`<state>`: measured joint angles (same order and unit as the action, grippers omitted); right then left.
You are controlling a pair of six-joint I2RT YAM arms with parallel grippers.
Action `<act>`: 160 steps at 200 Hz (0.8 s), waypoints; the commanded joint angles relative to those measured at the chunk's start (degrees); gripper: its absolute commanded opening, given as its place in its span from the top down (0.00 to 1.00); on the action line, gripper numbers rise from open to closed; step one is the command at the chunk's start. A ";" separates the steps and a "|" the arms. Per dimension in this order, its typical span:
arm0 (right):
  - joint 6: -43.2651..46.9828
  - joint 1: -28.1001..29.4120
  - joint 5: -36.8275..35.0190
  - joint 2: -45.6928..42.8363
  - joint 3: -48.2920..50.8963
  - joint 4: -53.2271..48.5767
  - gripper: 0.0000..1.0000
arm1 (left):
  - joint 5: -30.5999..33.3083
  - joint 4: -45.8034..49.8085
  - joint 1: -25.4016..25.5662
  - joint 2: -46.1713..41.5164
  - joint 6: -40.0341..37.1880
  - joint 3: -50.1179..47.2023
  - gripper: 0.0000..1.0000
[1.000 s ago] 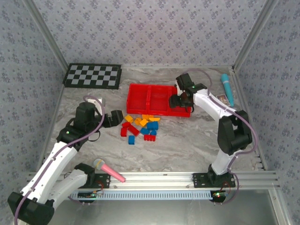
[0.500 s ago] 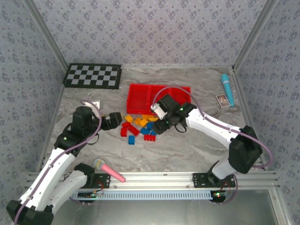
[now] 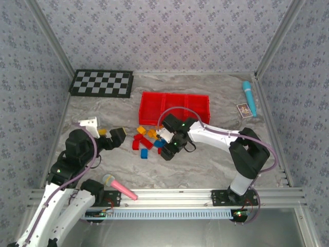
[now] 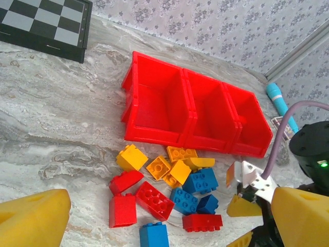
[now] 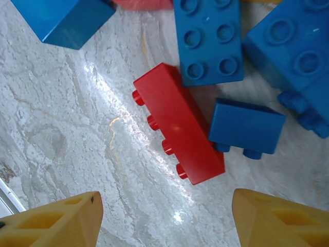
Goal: Sort the legos into containers by color
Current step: Pick up the lego from the center of the table.
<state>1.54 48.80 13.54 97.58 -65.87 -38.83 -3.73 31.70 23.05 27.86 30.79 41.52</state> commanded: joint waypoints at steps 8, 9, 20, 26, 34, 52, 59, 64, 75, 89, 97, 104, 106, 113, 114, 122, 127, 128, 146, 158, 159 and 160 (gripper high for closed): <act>-0.90 0.97 2.75 1.38 1.17 -0.28 0.31 | 0.21 1.07 0.29 -1.23 0.85 -0.64 0.00; -0.95 0.96 2.78 1.43 1.17 -0.19 0.31 | 0.21 1.03 0.26 -1.23 0.85 -0.65 0.00; -1.25 1.08 3.04 1.77 1.50 0.62 0.31 | 0.21 1.00 0.24 -1.27 0.94 -0.81 0.00; -1.48 1.12 3.03 2.05 1.74 1.02 0.31 | 0.21 1.01 0.24 -1.23 0.95 -0.89 0.00; -1.62 1.13 2.91 2.52 1.88 1.66 0.32 | 0.21 1.01 0.24 -1.23 1.02 -0.93 0.00; -1.79 1.21 2.74 3.86 1.71 2.19 0.32 | 0.21 1.15 0.24 -1.31 1.03 -1.01 0.00; -1.80 1.29 2.55 4.29 1.52 2.26 0.32 | 0.21 1.22 0.24 -1.40 0.98 -1.00 0.00; -1.80 1.30 2.52 4.58 1.43 2.27 0.32 | 0.21 1.18 0.24 -1.45 0.93 -1.00 0.00; -1.80 1.32 2.27 5.10 1.10 2.22 0.33 | 0.30 1.17 0.24 -1.62 0.94 -1.13 0.00; -1.65 1.22 1.95 5.63 0.67 1.62 0.32 | 0.34 1.30 0.24 -1.73 0.99 -1.09 0.00; -1.63 1.04 1.64 5.84 0.57 1.37 0.33 | 0.30 1.37 0.24 -1.75 1.03 -1.18 0.00; -1.71 0.80 1.12 6.03 0.52 1.30 0.32 | 0.30 1.40 0.25 -1.75 1.05 -1.18 0.00; -1.72 0.72 0.96 6.11 0.51 1.30 0.33 | 0.30 1.49 0.24 -1.71 1.10 -1.20 0.00; -1.80 0.39 0.44 6.26 0.47 1.21 0.32 | 0.30 1.48 0.24 -1.75 1.09 -1.26 0.00; -1.80 0.36 0.35 6.28 0.47 1.17 0.32 | 0.30 1.50 0.24 -1.75 1.10 -1.26 0.00; -1.97 0.17 -0.95 6.35 0.44 1.52 0.32 | 0.30 1.52 0.24 -1.75 1.12 -1.26 0.00; -2.14 0.09 -1.87 6.39 0.55 1.89 0.32 | 0.31 1.45 0.24 -1.75 1.16 -1.35 0.00; -2.19 0.08 -1.99 6.39 0.56 1.99 0.32 | 0.30 1.48 0.24 -1.75 1.18 -1.39 0.00; -2.07 -0.14 -2.73 6.17 1.16 4.07 0.32 | 0.30 1.22 0.24 -1.67 1.41 -1.44 0.00; -2.00 -0.28 -2.60 6.39 1.18 5.83 0.32 | 0.30 1.14 0.24 -1.67 1.43 -1.53 0.00; -1.99 -0.28 -2.58 6.43 1.14 5.89 0.32 | 0.34 1.11 0.24 -1.67 1.45 -1.53 0.00; -1.94 -0.28 -2.57 6.46 1.07 5.93 0.32 | 0.41 1.09 0.24 -1.67 1.46 -1.53 0.00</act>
<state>0.23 49.06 13.21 103.18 -64.42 -35.59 -3.70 33.01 23.05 26.65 31.59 40.32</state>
